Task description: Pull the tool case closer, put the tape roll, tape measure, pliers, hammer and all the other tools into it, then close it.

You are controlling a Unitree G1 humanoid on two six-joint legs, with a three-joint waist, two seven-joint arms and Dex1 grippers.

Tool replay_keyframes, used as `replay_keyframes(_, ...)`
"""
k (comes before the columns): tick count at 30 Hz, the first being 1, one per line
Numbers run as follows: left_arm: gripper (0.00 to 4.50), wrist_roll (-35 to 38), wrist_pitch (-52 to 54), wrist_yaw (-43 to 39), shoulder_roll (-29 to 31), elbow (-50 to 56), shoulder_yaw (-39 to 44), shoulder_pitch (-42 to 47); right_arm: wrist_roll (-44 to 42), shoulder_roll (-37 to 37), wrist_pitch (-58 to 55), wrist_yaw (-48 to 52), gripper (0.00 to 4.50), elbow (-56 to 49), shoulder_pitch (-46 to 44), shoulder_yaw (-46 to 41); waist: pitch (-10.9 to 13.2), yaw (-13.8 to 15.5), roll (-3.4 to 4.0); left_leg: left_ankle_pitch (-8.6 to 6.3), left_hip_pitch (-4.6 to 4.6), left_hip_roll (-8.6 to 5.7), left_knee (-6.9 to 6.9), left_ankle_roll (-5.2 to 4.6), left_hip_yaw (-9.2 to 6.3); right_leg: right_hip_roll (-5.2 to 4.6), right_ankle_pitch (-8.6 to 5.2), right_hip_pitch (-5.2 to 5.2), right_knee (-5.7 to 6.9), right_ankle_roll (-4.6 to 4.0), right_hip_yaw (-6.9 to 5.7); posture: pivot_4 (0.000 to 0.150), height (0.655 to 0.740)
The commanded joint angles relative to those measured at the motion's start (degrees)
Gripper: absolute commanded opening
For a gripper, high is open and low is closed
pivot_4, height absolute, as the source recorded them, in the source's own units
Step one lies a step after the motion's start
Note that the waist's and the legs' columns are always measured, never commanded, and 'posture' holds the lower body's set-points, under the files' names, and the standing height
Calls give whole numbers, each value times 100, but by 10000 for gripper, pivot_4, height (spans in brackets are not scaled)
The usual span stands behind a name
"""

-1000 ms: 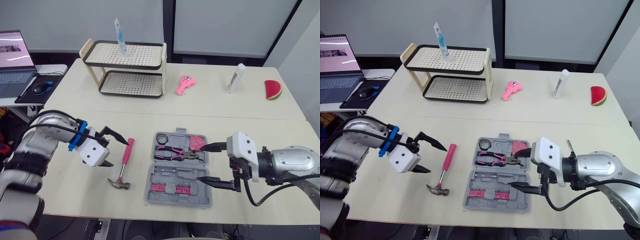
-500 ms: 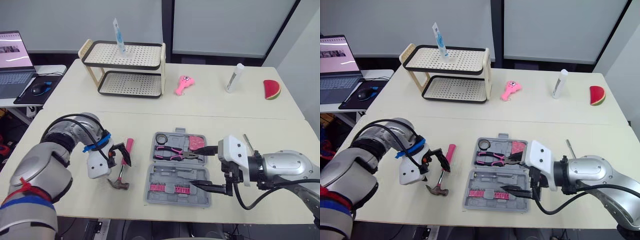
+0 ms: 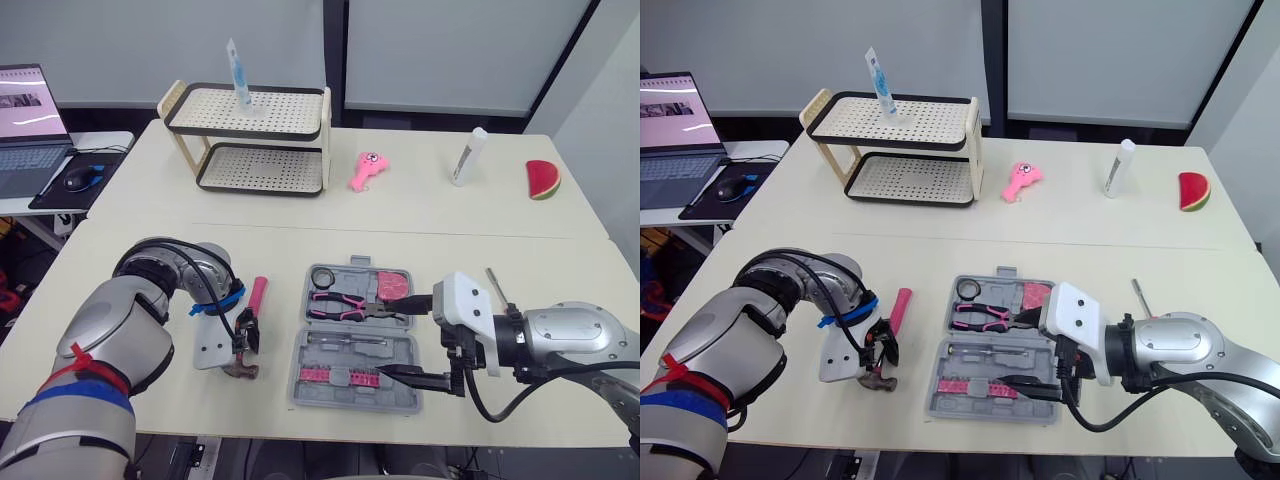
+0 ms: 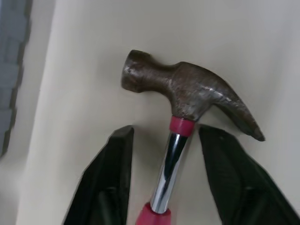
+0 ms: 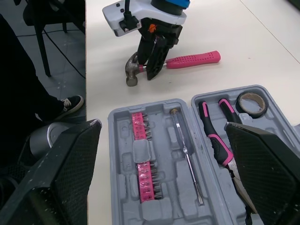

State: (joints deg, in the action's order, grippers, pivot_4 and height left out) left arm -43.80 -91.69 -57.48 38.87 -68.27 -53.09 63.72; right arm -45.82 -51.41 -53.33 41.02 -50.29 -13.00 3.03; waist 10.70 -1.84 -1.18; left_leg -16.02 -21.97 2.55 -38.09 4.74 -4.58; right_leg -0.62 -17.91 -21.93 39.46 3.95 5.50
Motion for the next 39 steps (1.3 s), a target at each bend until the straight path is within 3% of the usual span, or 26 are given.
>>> replay_keyframes(1, 9523, -1303, 277, 1481, 13, 227, -210, 104, -121, -93, 10, -31, 45000, -212, -74, -192, -3, 20, 5, 0, 7, 0, 2, -1, -1, 0, 0, 8, 0, 0, -1, 1500, 7350)
replay_keyframes(4, 1042, -2297, 401, 2763, 59, 356, -568, 280, -160, -111, 18, -60, 45000, -217, -61, -208, -6, 43, 11, 2, 20, 0, 1, -1, -2, -2, 3, 27, -5, 8, -3, 1500, 7350)
replay_keyframes(11, 567, -3306, -69, 4561, 282, 576, -1162, 793, -149, -77, 88, -62, 45000, -196, -62, -154, -4, 36, 4, 4, 19, -3, 1, -3, -3, -8, 7, 30, -8, 10, -9, 1500, 7350)
replay_keyframes(17, 567, -2933, -81, 5258, 772, 835, -2410, 1387, -20, 26, 185, -13, 45000, -155, -111, 103, 0, 24, -20, 4, 0, -3, -1, -3, -2, -10, 7, 13, -6, 10, -10, 1500, 7350)
replay_keyframes(24, 566, -1318, -81, 5107, 1296, 998, -3526, 1696, 279, 60, 344, 67, 45000, -69, -206, 378, -1, 16, -21, 5, 7, -3, -4, -3, -1, -11, 7, 14, 5, 10, -9, 1500, 7350)
replay_keyframes(33, 566, 1593, -81, 3500, 1941, 387, -3953, 1186, 445, 196, 351, 31, 45000, -43, -331, 630, -1, -3, -20, 5, 8, -2, -5, -3, -1, -10, 6, 13, 7, 9, -12, 1500, 7350)
replay_keyframes(35, 566, 2174, -81, 3017, 2071, 228, -4039, 1078, 492, 216, 349, 39, 45000, -4, -366, 685, 0, -3, -21, 5, 8, 0, -5, -3, -1, -9, 6, 12, 8, 9, -13, 1500, 7350)
replay_keyframes(39, 566, 4879, 2261, 319, 3144, 2453, -3458, 487, 658, 178, 411, 134, 45000, 73, -474, 827, 0, -46, -20, 5, 6, 7, -3, -3, 0, -8, 4, 12, 8, 5, -13, 1500, 7350)
